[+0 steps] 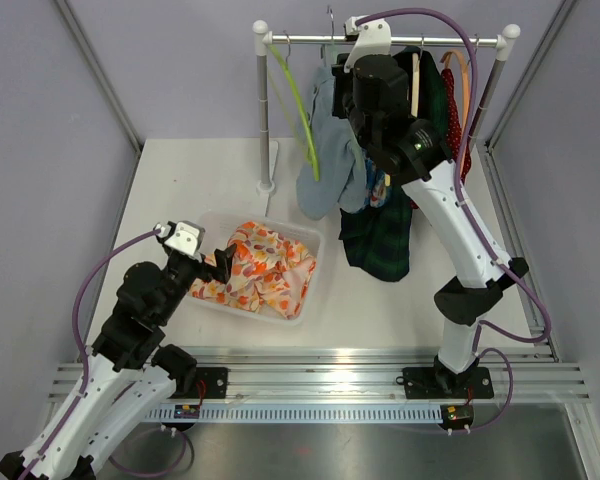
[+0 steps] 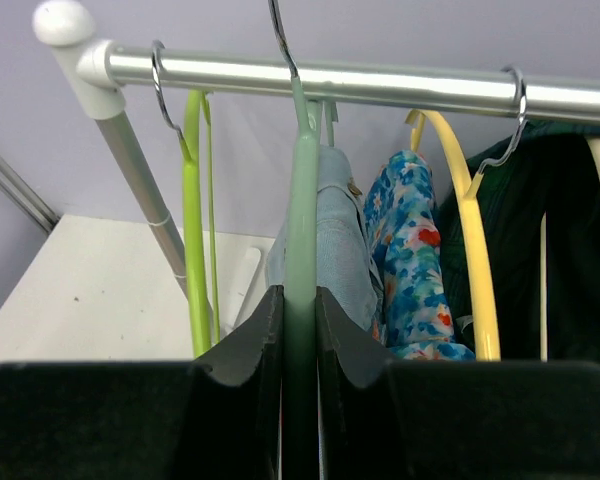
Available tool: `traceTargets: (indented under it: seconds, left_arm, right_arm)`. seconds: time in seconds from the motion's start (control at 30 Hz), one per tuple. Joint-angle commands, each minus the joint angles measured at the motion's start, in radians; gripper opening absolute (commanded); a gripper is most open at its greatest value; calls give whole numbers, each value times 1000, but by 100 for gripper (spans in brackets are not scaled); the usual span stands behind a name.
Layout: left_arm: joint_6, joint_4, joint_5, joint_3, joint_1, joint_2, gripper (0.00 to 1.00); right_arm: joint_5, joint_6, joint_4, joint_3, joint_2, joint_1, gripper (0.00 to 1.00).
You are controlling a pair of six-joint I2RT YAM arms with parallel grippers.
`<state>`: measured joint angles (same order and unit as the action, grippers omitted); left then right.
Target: Remove the skirt from the hanger
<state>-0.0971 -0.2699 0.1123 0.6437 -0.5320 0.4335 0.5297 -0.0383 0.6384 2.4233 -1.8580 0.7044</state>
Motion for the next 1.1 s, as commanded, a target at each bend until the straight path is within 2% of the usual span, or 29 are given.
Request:
traceTargets:
  seconds: [0.0, 0.2, 0.37, 0.57, 0.6, 0.73, 0.8, 0.87, 0.9, 0.93, 1.07]
  left_arm:
    - [-7, 57, -17, -7, 1, -16, 99]
    - [-3, 66, -33, -13, 0, -22, 99]
    - [11, 109, -98, -21, 1, -42, 99]
    - [53, 247, -350, -19, 0, -15, 99]
    - [63, 261, -415, -6, 0, 16, 99]
    - [147, 311, -529, 60, -20, 132, 99]
    - [149, 313, -511, 111, -71, 180, 99]
    - [103, 302, -444, 146, -219, 258, 99]
    - [74, 299, -350, 163, -282, 287, 99]
    - [53, 302, -305, 198, -393, 356, 99]
    - [89, 400, -174, 246, -561, 526, 99]
  right_arm:
    - [-36, 12, -80, 102, 68, 6, 0]
    - [-94, 15, -39, 42, 143, 6, 0]
    - [-220, 77, -17, -160, 258, 3, 0]
    - [-393, 126, 30, -363, 430, -37, 0]
    - [-411, 130, 35, -413, 474, -46, 0]
    - [-499, 162, 76, -558, 591, -104, 0]
    - [-527, 178, 93, -646, 661, -144, 0]
    - [-631, 216, 124, -703, 706, -167, 0]
    - [-655, 224, 132, -752, 745, -189, 0]
    - [-706, 239, 150, -773, 763, -198, 0]
    - [-784, 247, 176, -851, 835, -247, 0]
